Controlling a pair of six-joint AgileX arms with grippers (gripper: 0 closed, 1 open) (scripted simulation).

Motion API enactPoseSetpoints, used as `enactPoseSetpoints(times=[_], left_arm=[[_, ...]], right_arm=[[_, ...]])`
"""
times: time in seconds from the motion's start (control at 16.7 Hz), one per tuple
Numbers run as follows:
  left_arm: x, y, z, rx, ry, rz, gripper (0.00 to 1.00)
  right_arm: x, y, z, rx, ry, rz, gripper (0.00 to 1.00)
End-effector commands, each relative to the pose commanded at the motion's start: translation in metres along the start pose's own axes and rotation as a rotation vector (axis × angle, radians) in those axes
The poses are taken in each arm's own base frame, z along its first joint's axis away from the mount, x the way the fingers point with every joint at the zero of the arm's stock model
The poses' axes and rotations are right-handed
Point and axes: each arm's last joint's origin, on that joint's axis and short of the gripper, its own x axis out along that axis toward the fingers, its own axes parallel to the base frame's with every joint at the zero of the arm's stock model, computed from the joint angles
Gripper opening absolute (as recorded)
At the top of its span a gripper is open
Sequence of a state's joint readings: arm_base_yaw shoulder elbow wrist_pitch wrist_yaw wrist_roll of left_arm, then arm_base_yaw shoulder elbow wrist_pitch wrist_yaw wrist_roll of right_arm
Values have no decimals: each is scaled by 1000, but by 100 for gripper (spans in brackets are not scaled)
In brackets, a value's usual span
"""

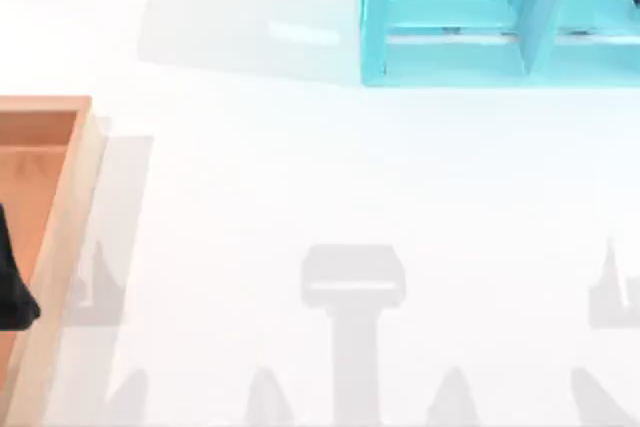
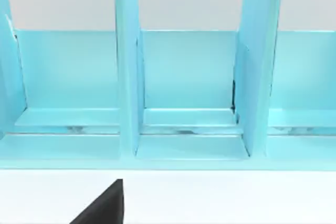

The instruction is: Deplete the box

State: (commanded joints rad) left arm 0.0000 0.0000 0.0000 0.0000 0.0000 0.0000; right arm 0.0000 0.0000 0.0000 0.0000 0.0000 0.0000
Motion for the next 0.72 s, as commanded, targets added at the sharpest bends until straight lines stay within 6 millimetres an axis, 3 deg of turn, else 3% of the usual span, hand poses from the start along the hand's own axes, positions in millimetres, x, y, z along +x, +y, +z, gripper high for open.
enactPoseSetpoints(times=[0.18, 0.36, 0.72], left_arm=[[0, 0, 2, 4, 12, 4, 100], [1, 4, 16, 32, 106, 31, 100], [27, 20, 66, 109, 548, 101, 100]], right_arm=[[0, 0, 0, 0, 0, 0, 100], [0, 0, 0, 0, 0, 0, 100], [0, 0, 0, 0, 0, 0, 100]])
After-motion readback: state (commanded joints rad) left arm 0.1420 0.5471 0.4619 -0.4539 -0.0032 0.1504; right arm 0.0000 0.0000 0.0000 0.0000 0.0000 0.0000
